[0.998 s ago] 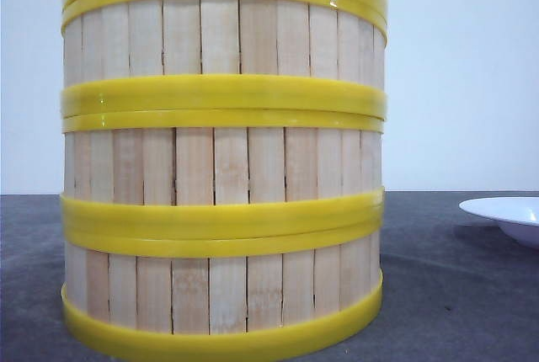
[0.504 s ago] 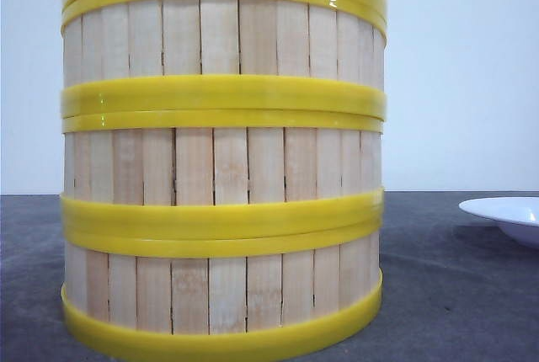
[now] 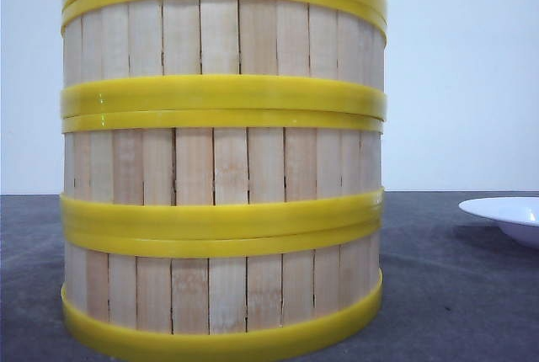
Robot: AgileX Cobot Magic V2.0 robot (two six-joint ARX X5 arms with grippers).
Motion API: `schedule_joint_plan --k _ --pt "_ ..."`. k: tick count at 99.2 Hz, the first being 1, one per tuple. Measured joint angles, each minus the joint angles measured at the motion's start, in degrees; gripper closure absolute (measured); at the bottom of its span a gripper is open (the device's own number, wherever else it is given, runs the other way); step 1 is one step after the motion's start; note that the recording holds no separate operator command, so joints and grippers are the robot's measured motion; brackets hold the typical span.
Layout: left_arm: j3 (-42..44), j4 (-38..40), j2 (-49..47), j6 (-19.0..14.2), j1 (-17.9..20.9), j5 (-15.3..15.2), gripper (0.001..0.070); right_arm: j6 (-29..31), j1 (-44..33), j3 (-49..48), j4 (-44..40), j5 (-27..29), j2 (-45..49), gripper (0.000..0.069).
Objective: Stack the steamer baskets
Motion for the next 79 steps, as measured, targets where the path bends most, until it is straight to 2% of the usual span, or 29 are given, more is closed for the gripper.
schedule_joint_plan --k 16,33,53,79 --pt "0.00 0.00 0.00 0.00 0.00 0.00 0.0683 0.00 -2.51 -12.66 3.04 -1.05 -7.69 0.0680" --pt "0.00 0.00 0.00 0.00 0.00 0.00 0.0683 0.02 -2.86 -20.96 3.02 -1.05 -13.64 0.0680" --pt "0.00 0.00 0.00 0.00 0.00 0.00 0.0683 1.79 -2.86 -26.49 3.04 -1.03 -18.64 0.0680" --pt "0.00 0.00 0.00 0.00 0.00 0.00 0.0683 3.65 -2.86 -27.91 3.37 -1.03 -18.86 0.0680"
